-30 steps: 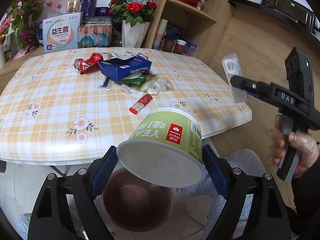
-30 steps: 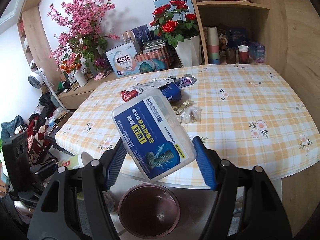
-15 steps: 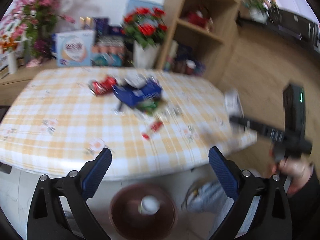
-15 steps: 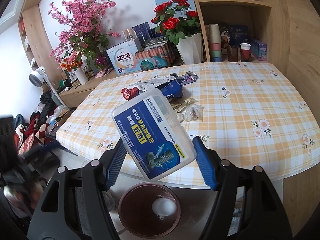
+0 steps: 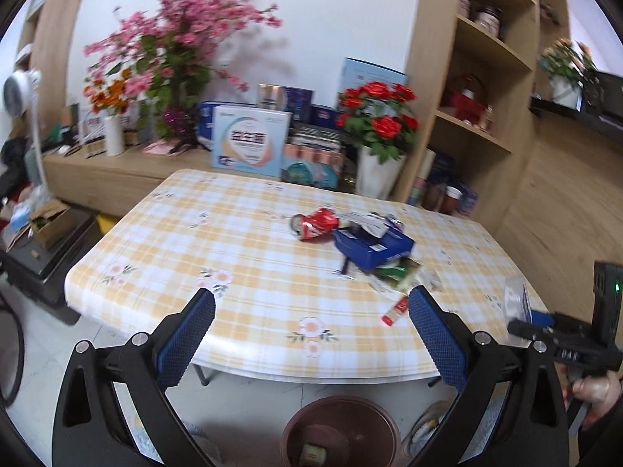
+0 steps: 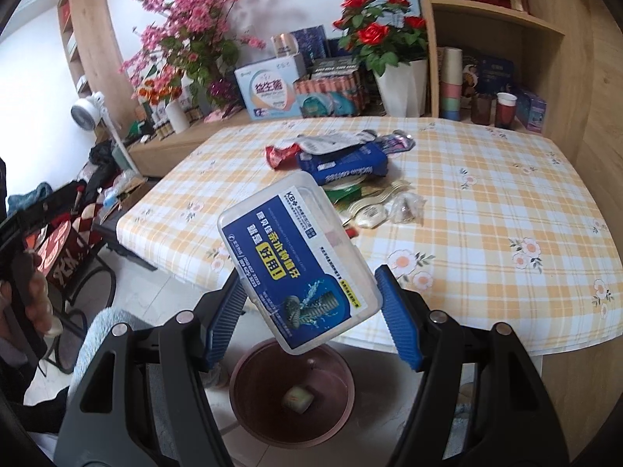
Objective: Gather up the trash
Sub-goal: 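Lower the clear box over the bin and open the right tool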
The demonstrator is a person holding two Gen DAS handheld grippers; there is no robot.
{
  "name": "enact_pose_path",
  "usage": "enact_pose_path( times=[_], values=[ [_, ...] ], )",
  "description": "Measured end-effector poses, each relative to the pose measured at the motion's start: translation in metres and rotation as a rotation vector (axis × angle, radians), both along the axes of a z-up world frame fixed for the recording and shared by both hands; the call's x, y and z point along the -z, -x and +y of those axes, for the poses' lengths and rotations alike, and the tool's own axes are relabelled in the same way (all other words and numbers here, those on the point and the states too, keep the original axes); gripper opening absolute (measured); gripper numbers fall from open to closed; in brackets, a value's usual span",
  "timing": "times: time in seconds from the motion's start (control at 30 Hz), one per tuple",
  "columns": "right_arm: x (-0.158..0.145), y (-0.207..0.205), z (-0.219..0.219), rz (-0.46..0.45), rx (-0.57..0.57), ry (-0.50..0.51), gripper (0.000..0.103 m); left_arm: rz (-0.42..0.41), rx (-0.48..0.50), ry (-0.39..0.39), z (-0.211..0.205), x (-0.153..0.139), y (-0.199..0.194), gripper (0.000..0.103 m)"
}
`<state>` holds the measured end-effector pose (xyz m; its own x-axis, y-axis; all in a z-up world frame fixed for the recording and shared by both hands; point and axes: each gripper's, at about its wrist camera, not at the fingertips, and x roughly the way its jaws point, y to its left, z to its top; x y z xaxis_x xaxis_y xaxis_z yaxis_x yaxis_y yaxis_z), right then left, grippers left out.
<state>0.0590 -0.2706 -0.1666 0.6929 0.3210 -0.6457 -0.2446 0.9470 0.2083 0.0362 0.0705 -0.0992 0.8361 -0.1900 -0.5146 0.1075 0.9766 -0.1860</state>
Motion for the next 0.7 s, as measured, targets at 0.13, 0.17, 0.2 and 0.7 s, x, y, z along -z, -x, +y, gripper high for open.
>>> enact_pose_path(
  times=[0.13,0.17,0.2,0.7],
  values=[
    [0.006,0.0,0.018,0.024,-0.042,0.02,0.068,-0.004,-0.047,-0.002,0.016,0.001,0.004,0.097],
    [0.007,0.0,0.021,0.027,-0.048,0.024,0.068,-0.003,-0.055,-0.002,0.019,0.001,0.004,0.097],
    [0.009,0.0,0.026,0.033,-0.058,0.029,0.068,-0.004,-0.069,0.0,0.023,0.001,0.004,0.097],
    [0.022,-0.003,0.065,0.095,-0.146,0.072,0.068,0.016,-0.156,0.032,0.056,0.008,0.007,0.097]
  ],
)
